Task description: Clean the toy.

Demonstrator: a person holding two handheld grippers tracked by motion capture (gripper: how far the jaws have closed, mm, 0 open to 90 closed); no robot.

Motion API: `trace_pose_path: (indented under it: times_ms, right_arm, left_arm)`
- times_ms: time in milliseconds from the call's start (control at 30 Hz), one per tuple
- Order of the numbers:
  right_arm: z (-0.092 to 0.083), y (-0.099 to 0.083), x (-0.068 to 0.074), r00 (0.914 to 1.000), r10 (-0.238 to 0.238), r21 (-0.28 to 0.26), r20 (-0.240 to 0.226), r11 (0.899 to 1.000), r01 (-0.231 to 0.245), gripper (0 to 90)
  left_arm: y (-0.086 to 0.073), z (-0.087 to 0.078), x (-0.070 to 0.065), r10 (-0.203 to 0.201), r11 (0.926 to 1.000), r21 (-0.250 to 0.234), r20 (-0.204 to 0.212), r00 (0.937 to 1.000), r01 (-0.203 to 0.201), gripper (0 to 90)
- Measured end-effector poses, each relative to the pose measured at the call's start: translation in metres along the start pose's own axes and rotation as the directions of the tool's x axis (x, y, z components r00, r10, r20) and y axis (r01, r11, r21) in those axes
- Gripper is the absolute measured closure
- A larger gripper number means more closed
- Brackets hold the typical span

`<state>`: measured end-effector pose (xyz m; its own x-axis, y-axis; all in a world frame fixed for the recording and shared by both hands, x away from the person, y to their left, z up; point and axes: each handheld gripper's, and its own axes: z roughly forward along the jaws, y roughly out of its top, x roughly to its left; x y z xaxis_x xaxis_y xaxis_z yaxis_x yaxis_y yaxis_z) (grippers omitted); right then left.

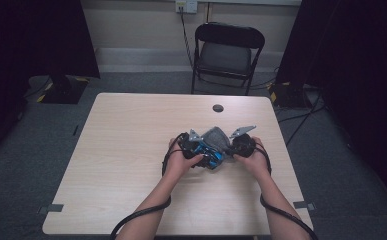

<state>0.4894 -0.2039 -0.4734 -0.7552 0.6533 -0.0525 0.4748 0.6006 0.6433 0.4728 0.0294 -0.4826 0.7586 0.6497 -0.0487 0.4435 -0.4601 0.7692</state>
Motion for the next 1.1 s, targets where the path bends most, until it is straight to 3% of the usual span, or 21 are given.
trace_pose_path:
  times_ms: [200,700,1100]
  right_arm:
    - [-0.008,-0.008,-0.002,0.9997,-0.019,0.015,-0.014,1.0,0.019,79.1]
    - [-0.031,-0.037,0.007,0.9988,0.001,-0.014,-0.048,1.0,-0.002,79.1]
    - [-0.046,-0.056,0.007,0.9964,0.056,-0.028,-0.064,0.998,-0.058,79.0]
  left_arm:
    - [0.0,0.0,0.0,0.0,1.0,0.0,-0.001,1.0,0.0,10.2]
    - [0.0,0.0,0.0,0.001,1.0,-0.001,-0.001,1.0,-0.001,10.2]
    - [-0.001,0.0,0.0,0.002,1.0,-0.005,-0.002,1.0,-0.002,10.2]
